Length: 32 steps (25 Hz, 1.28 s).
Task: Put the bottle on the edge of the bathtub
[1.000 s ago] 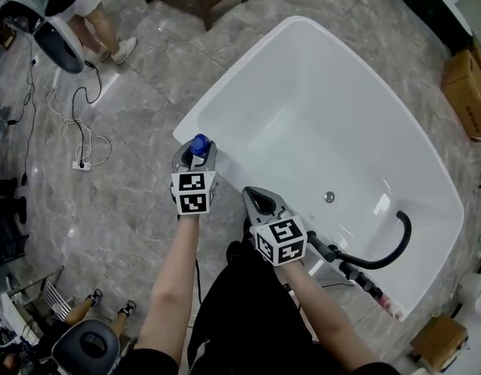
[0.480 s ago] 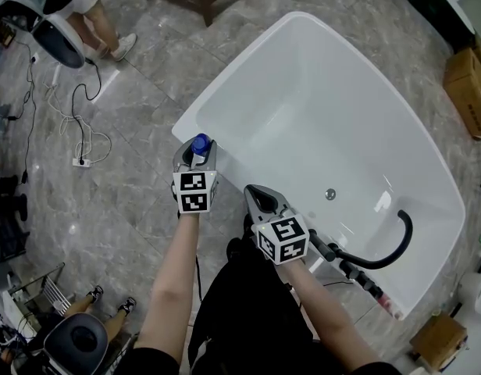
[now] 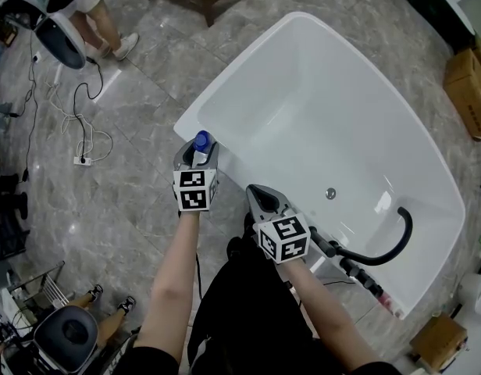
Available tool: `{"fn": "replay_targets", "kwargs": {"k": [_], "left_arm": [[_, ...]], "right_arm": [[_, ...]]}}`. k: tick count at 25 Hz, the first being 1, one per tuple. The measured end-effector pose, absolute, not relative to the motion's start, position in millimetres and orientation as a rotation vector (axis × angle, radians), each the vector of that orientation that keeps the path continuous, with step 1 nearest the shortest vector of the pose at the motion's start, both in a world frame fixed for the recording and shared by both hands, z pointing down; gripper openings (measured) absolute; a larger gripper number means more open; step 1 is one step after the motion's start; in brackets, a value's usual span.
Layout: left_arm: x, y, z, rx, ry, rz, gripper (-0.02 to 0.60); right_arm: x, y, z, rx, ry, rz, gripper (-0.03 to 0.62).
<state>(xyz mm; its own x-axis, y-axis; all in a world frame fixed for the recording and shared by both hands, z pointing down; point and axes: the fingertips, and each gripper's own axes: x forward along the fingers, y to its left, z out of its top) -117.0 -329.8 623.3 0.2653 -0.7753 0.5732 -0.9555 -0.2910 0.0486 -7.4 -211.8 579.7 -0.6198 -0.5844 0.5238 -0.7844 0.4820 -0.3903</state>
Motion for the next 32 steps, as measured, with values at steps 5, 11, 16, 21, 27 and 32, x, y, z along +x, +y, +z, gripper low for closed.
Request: {"fn": "replay_targets", "kwargs": {"k": [5,11,16,21,27,32], "left_arm": [[-122.5,-312.9,623.2,2.118,-1.581,0.627,0.215],[-127.3,-284.5,624.0,2.089,-1.554,0.621,0.212],[-133.2,-260.8,614.5,2.069,-1.557,0.591,0.174],[-135.3,-230.5,604.1,2.067,-1.561,0.602,0.144],[-137.8,-197.4,588.2,2.082,-1.548,0.579,0.115],[-140.5,-170.7,569.7,2.104,-1.538,0.537,0.097]], "right_arm": [[-7.9,-206.9,574.3,1.17,-2.414,0.864,0.003],[-7.6,-198.7,565.1,1.203,-2.413,0.834,0.003],[-2.1,-188.7,555.5,1.243,-2.41,0.795,0.003],[4.5,-171.8,548.6,1.294,-2.413,0.774,0.003],[3.4,-154.5,540.1,1.32,-2.415,0.75,0.003],[-1.0,-137.3,530.6,1.322,-2.426,0.727,0.003]]}}
